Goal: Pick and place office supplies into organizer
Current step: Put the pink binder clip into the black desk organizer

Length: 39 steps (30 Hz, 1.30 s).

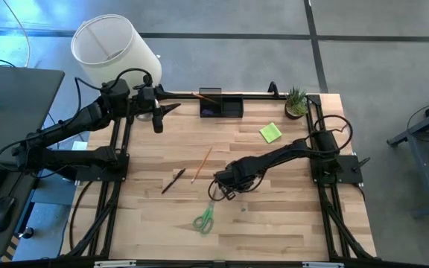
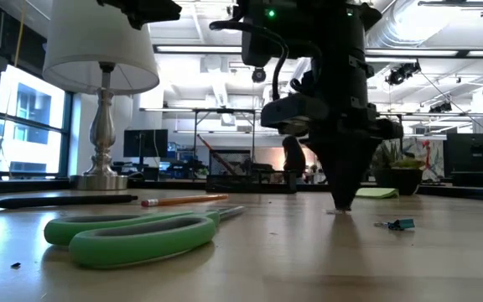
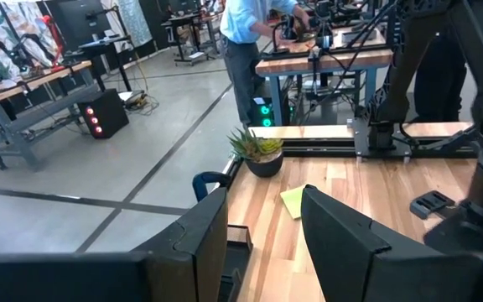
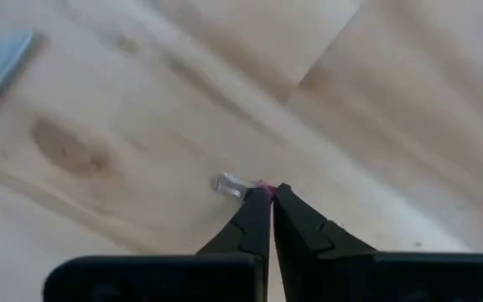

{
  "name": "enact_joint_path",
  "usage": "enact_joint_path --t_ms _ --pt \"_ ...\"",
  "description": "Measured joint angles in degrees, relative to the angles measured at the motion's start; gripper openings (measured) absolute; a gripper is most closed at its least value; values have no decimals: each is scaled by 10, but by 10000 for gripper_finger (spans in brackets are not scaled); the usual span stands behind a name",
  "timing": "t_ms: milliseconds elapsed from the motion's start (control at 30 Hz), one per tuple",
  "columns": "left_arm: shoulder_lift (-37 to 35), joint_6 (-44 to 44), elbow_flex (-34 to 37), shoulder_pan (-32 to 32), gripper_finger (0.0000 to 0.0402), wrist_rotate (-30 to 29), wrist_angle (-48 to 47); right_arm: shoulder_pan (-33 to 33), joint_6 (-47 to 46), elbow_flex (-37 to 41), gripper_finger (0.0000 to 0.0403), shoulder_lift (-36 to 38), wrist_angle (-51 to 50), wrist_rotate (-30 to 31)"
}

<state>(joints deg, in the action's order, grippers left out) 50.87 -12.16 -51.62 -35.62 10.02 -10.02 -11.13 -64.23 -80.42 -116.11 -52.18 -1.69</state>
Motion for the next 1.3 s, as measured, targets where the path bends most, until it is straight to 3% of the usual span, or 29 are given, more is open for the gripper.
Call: enact_joint_path --t_ms 467,633,800,1000,1133,1300 --pt "0 0 0 0 140 -2 1 43 92 -1 0 65 -8 54" --pt "0 -1 0 0 140 -2 0 54 128 -1 0 79 -7 115" --pt "0 -2 0 0 140 -2 0 60 265 -2 10 72 -21 93" --pt "0 -2 0 0 140 -4 -1 46 401 -2 71 67 -42 146" --pt "0 -2 0 0 140 -4 -1 50 473 -2 106 67 -38 124" --pt "0 -2 0 0 140 -4 -1 69 508 31 110 67 5 69"
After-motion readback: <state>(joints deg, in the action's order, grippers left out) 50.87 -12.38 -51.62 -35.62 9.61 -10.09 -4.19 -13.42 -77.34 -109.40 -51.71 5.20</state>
